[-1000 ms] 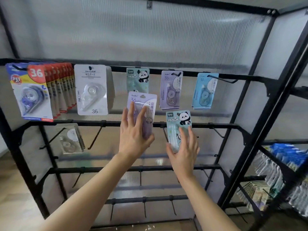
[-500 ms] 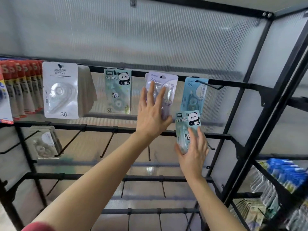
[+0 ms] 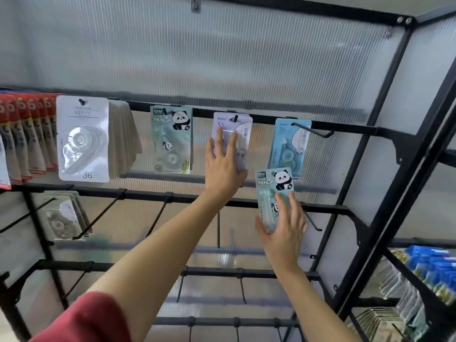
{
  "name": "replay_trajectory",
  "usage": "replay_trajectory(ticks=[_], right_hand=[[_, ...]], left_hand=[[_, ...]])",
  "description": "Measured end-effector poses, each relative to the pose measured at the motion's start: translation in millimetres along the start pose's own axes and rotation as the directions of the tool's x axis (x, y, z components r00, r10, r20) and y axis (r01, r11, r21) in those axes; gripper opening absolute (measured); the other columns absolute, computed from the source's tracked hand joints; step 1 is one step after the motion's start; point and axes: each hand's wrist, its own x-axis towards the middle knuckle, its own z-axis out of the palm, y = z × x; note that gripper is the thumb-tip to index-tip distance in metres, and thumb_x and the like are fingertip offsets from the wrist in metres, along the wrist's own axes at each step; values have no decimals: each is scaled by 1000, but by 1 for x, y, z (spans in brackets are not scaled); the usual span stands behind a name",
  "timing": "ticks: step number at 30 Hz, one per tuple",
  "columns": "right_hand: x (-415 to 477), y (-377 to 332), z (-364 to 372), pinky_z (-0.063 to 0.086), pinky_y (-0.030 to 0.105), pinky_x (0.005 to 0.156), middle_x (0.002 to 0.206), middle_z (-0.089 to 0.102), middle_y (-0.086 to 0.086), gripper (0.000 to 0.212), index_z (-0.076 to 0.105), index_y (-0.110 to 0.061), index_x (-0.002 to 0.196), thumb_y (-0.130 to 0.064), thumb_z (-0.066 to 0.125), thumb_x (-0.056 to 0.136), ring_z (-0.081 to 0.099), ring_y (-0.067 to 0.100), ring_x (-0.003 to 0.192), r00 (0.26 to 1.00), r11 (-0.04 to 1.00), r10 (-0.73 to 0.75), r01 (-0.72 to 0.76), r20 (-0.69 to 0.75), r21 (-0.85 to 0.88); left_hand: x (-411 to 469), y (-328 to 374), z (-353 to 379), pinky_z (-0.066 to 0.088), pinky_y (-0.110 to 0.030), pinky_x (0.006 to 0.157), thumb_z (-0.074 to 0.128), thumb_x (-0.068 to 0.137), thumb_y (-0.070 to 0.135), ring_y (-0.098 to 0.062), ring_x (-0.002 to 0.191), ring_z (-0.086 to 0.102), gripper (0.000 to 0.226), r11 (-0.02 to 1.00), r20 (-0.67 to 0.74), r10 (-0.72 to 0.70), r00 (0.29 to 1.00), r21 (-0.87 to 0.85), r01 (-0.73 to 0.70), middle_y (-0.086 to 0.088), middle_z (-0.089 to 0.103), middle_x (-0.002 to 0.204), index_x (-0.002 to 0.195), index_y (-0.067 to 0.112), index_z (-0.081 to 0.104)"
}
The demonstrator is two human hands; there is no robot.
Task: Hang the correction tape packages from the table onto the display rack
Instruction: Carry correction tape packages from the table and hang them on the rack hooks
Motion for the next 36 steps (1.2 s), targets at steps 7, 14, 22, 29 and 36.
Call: replay_trajectory(ticks=[7,14,22,29,36], right_hand=[[-1,3,1,36,53,97,141,45,20,84,56,-3,128,-70,27,87,45,41,125,1000,1000,-15,15,-12,11],[-5,0,2,38,55,93,140,45,20,71,56,-3,128,-56,46,81,45,41,125,1000,1000,9,-8,-18,20],[-7,-43,14,38,52,94,139,46,22,65,56,-2,127,-48,51,81,45,41,126,997,994,-41,47,-66,98],[11,-123,27,36,53,99,142,43,22,61,52,-9,132,-45,59,82,42,40,129,984,961,-171,178,-53,213],[46,-182,41,34,57,104,144,40,22,62,53,-6,131,-34,73,80,39,42,132,961,942,-276,272,-5,196]], left_hand=[[14,-11,13,15,-48,116,62,90,18,-38,144,-7,95,994,79,-11,997,109,2,-8,-25,156,149,31,-12],[5,-18,1,5,-46,116,50,94,42,-34,145,-6,79,983,23,58,998,171,-61,-9,-19,157,151,29,-4],[-62,-85,-43,3,-41,116,58,90,26,-28,146,1,76,982,-42,124,991,149,-116,-8,4,159,151,26,13],[-115,-146,-56,3,-41,116,50,94,33,-28,146,-2,73,980,51,22,998,196,-32,-7,-1,159,150,26,4],[-123,-166,-39,-12,-34,114,29,99,43,-22,145,-14,66,955,207,-13,978,292,-49,-6,-15,158,149,28,-12]])
